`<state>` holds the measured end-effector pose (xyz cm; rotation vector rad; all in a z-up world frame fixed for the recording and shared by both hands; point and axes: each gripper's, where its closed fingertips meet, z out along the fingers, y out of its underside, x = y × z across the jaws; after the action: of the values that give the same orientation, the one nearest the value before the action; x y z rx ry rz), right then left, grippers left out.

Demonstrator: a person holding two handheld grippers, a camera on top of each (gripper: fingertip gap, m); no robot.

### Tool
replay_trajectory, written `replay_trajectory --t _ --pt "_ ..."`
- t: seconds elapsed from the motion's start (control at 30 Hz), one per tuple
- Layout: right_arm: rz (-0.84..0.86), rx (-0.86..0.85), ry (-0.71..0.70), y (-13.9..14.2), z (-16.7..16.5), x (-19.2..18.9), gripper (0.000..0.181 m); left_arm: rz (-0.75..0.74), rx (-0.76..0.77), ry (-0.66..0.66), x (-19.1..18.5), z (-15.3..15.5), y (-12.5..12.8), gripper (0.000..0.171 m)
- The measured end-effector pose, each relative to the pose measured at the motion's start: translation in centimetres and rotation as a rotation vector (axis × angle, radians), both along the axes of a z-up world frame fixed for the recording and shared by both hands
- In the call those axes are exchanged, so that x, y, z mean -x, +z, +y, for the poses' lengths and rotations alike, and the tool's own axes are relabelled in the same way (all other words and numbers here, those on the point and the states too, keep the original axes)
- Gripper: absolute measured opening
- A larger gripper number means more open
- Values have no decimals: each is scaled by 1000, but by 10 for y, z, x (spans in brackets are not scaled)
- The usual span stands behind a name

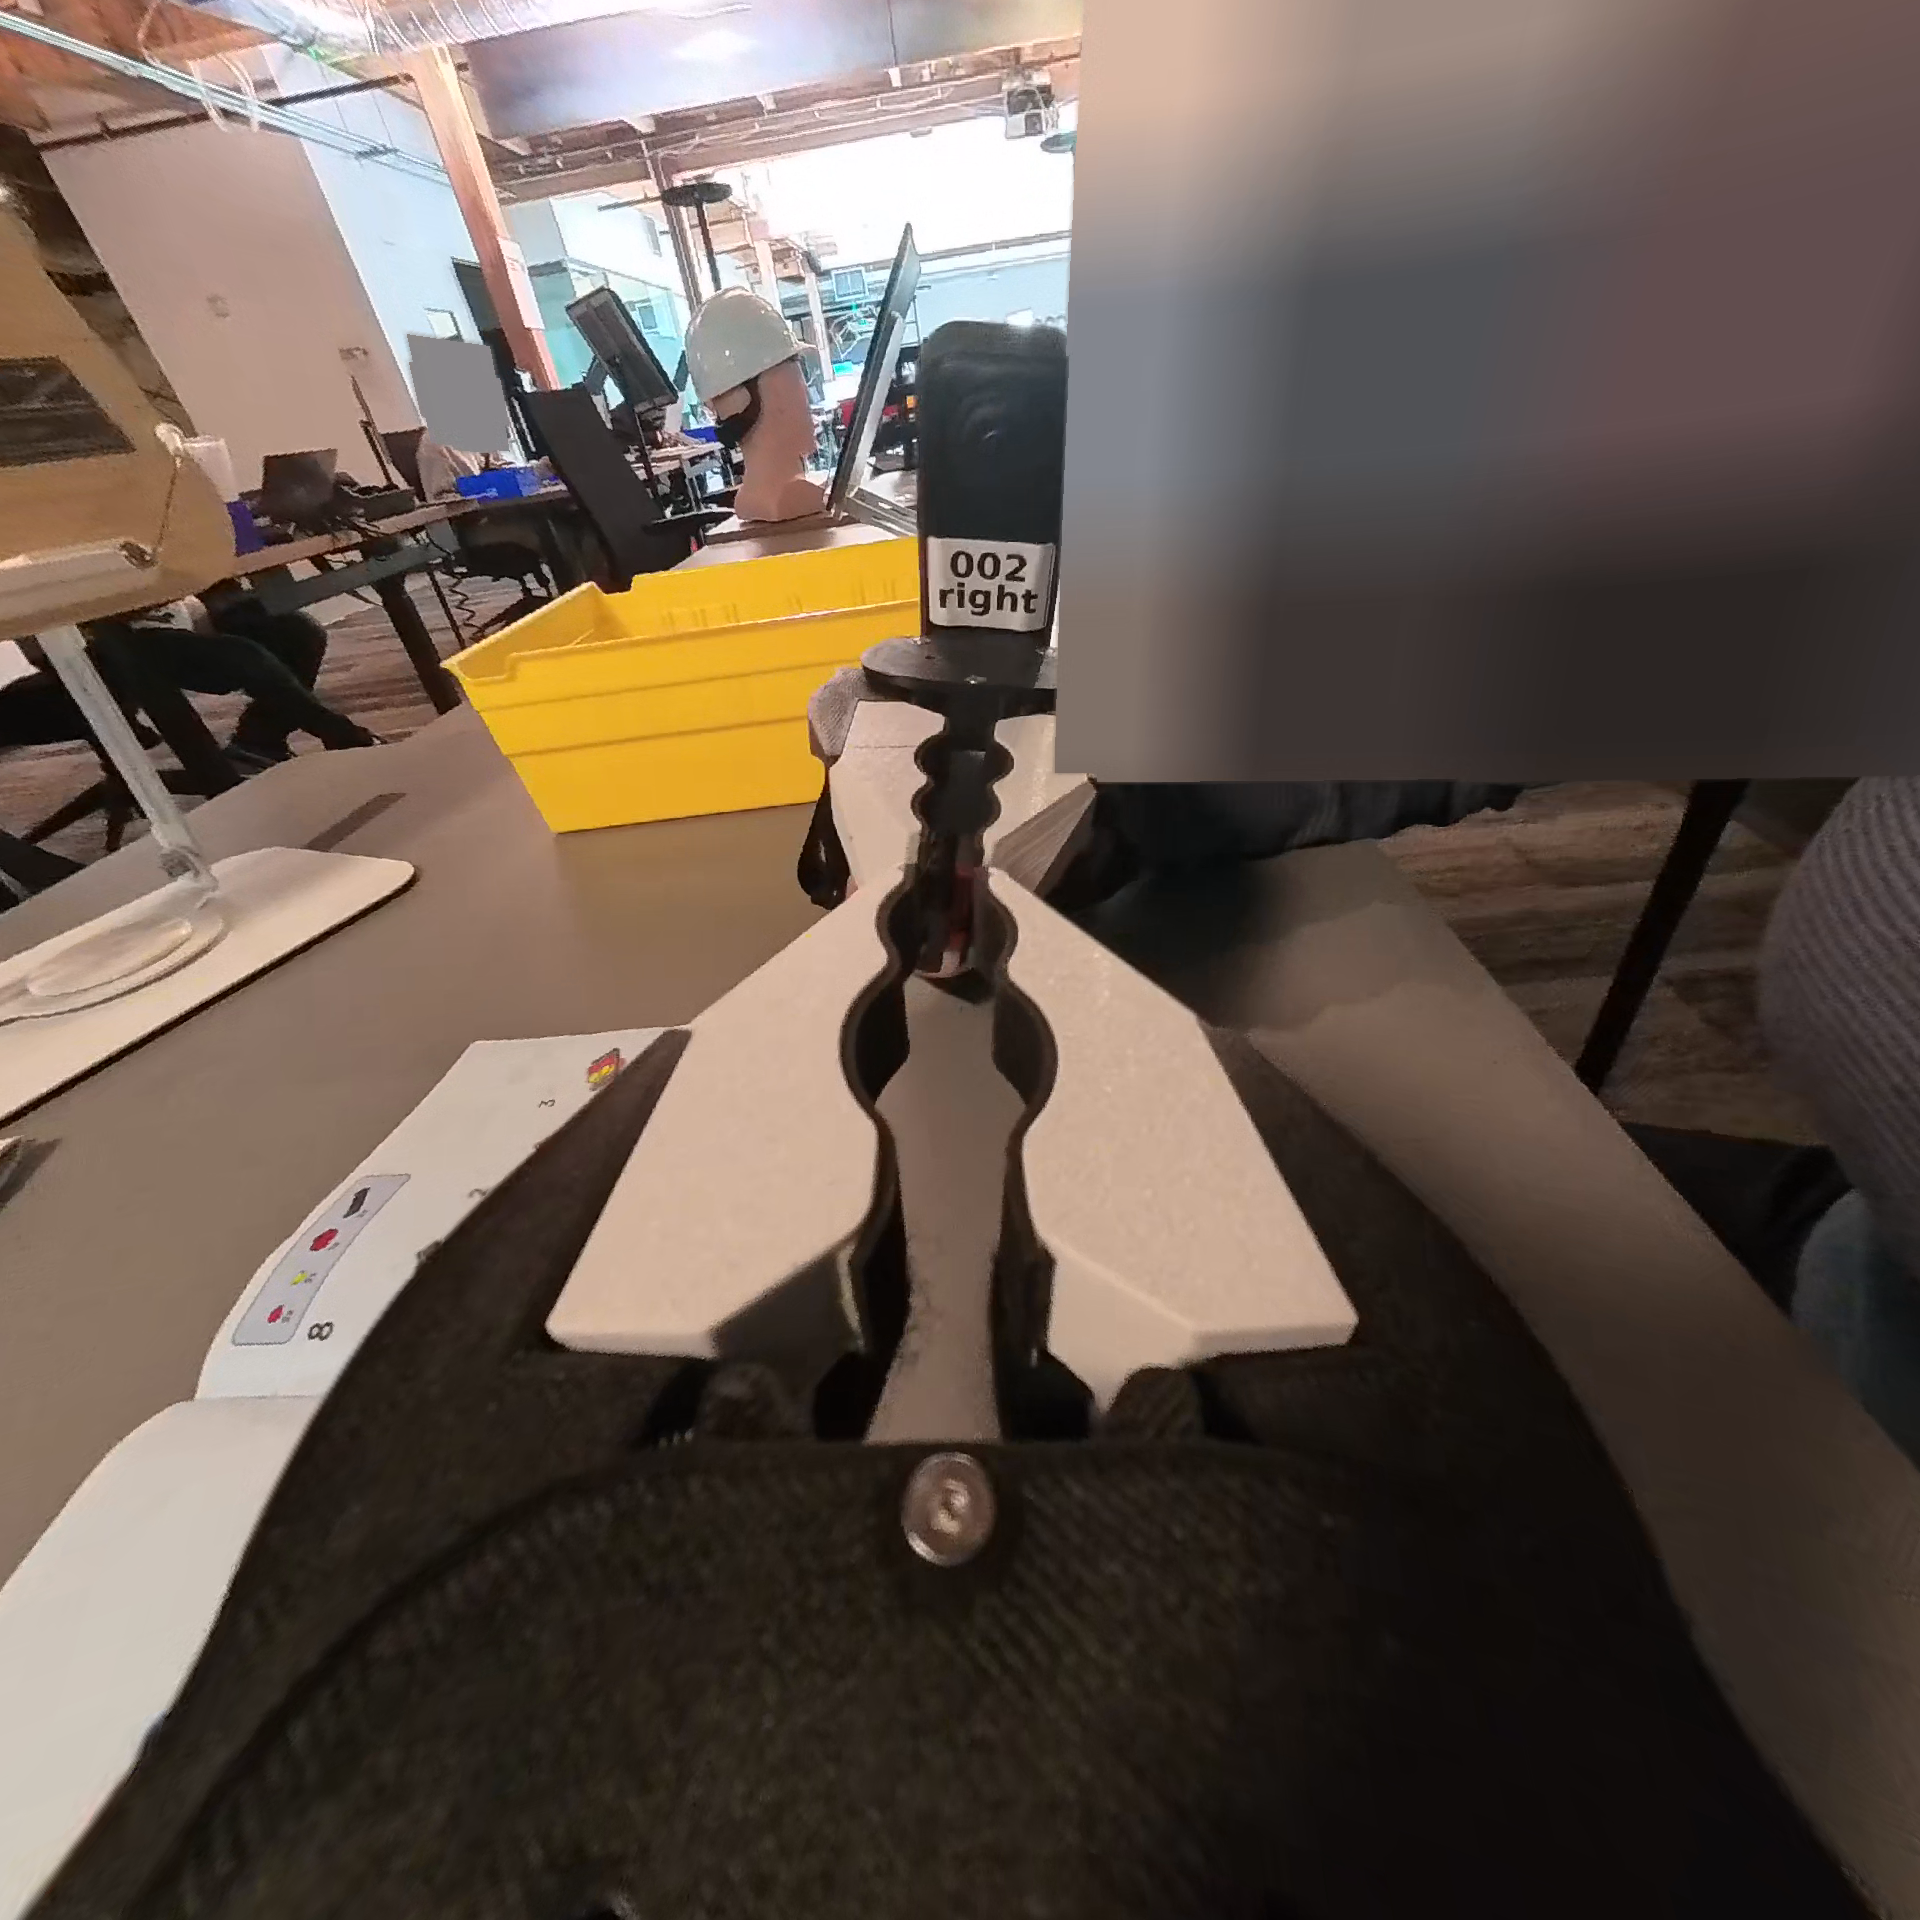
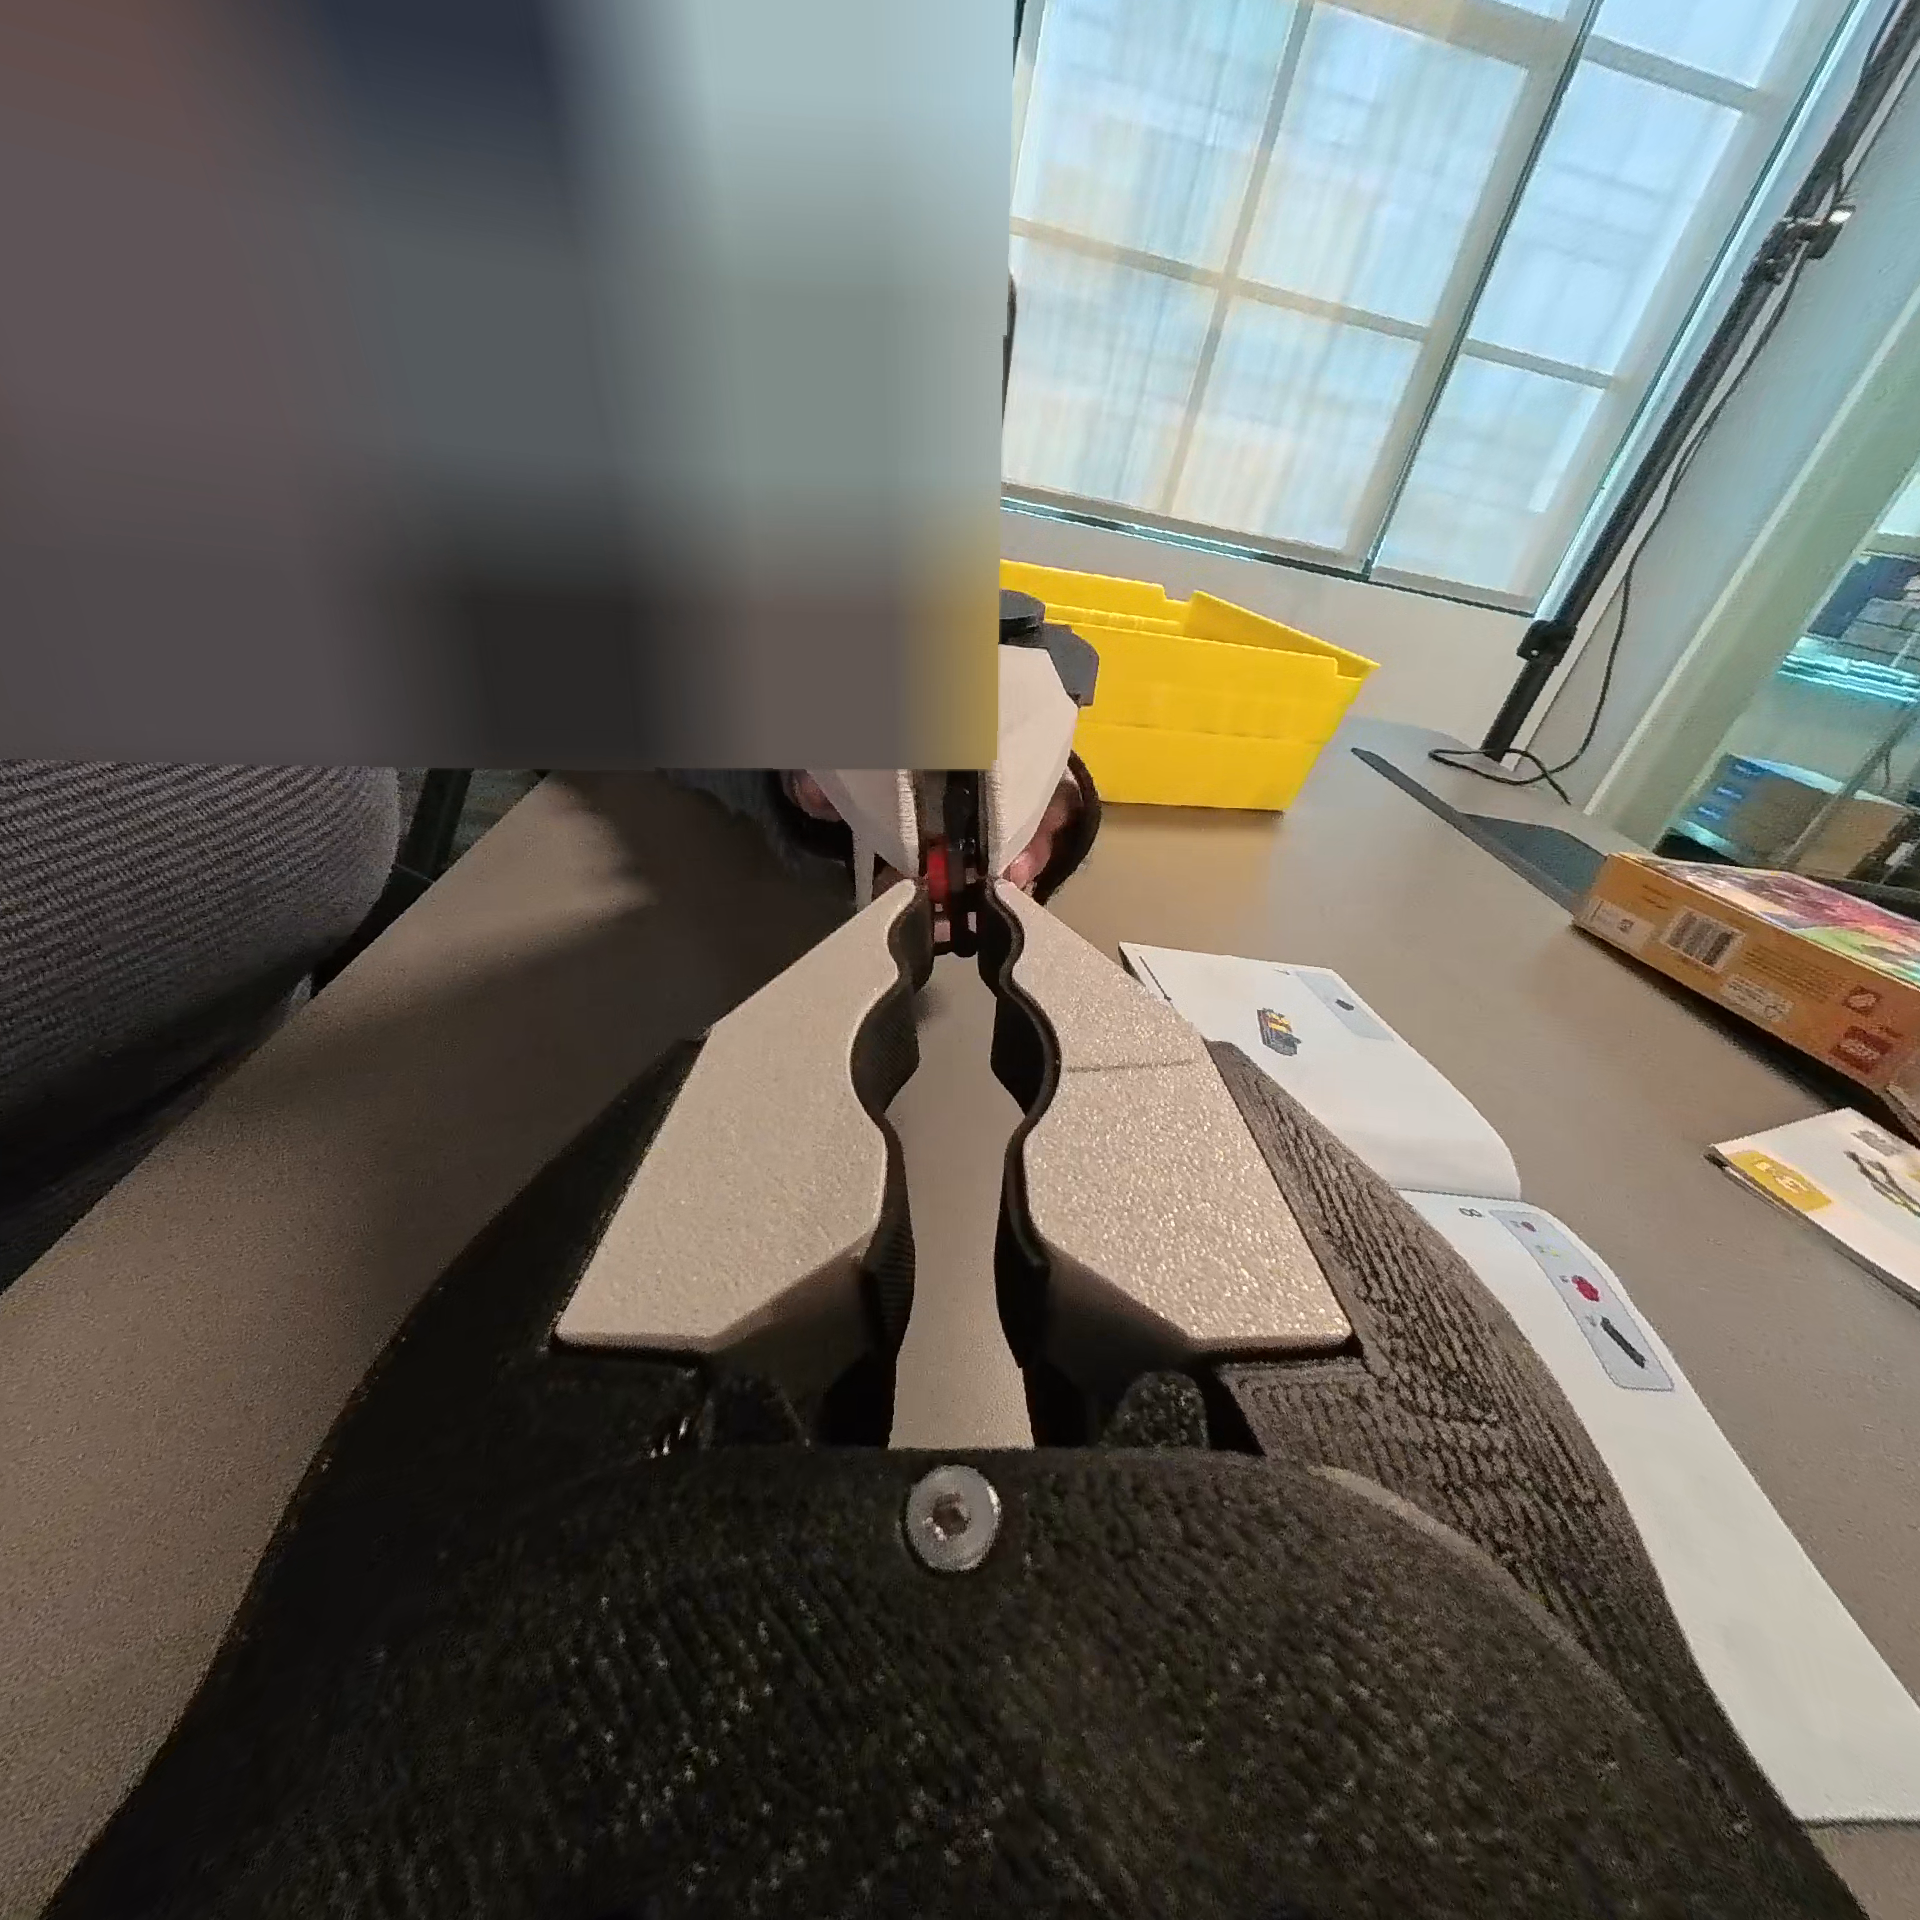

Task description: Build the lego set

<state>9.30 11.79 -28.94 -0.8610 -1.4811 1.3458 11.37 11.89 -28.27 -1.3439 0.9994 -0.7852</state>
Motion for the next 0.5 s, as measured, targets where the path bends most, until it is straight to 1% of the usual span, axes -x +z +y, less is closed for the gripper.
replay_trajectory --t 0.1,0.17,0.23,0.3,0.37,0.43,0.5 --pt "-8 -17 -18 -3 3 1 6 18 -9 -4 2 1 -1 8" --pt "-16 -110 -75 -9 6 6 6 53 -27 16 4 4 -5 9" --pt "-27 -214 -128 -11 8 5 6 94 -84 53 6 7 -9 10" --pt "-44 -283 -150 -12 7 5 6 151 -144 67 6 8 -12 10" --pt "-59 -268 -144 -13 7 5 6 173 -164 66 7 8 -13 9" --pt "-63 -212 -124 -12 5 4 6 170 -153 51 7 7 -12 9" --pt "-69 -175 -103 -13 3 4 6 193 -200 48 7 6 -13 8"
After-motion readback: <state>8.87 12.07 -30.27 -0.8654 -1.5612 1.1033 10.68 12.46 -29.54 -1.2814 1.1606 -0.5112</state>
